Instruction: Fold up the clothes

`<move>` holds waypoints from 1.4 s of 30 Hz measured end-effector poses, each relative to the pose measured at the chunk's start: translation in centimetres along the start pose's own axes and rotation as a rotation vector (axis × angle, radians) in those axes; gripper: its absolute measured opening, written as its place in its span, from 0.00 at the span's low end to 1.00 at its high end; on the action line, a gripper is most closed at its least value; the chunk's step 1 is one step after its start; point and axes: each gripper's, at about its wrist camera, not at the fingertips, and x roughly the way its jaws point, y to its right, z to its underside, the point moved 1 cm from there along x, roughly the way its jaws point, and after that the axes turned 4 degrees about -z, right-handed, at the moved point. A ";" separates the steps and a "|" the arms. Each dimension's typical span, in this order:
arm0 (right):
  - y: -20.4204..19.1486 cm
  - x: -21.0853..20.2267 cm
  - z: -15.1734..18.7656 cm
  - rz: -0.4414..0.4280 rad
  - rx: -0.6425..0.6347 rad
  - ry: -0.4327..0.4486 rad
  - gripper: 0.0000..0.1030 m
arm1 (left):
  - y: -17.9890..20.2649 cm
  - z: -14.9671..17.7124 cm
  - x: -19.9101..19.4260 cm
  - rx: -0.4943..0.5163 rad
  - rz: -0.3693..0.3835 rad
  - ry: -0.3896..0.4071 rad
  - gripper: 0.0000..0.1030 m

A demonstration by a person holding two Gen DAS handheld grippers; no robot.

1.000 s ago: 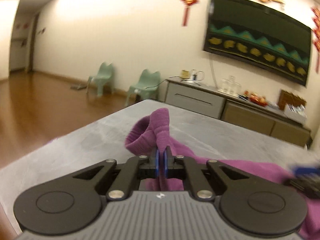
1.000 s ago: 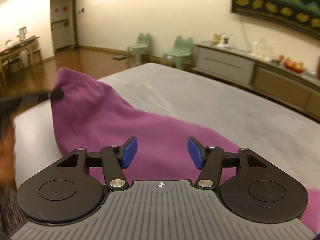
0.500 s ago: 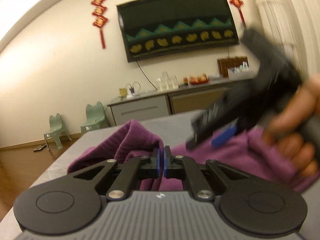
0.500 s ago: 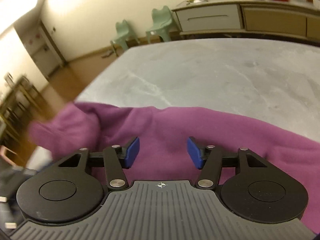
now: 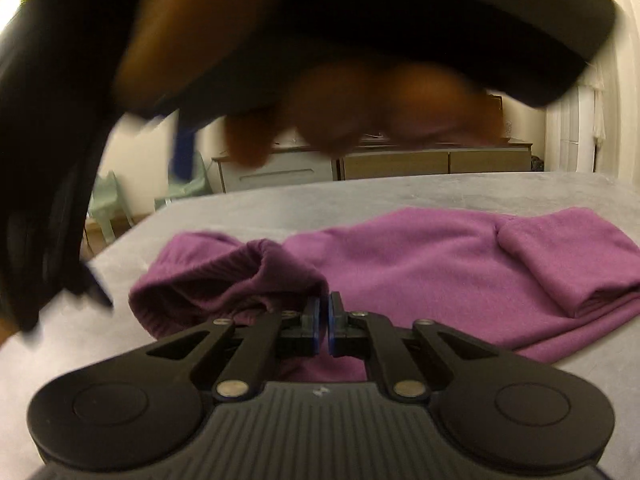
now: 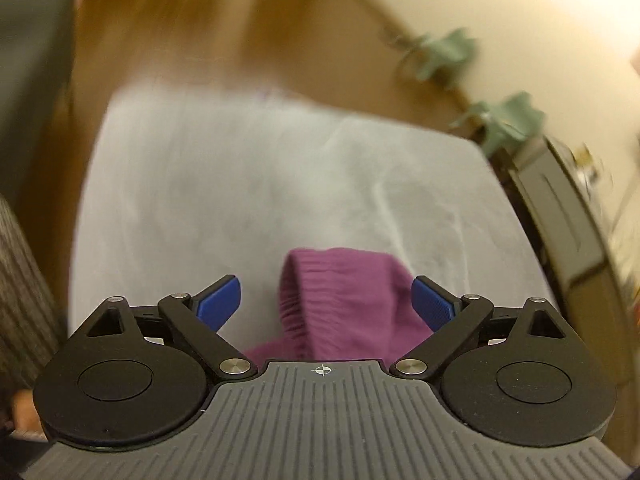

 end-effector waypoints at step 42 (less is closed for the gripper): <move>12.6 7.7 23.1 -0.165 1.081 0.300 0.31 | -8.1 -1.8 -0.4 -0.302 0.043 -0.055 0.15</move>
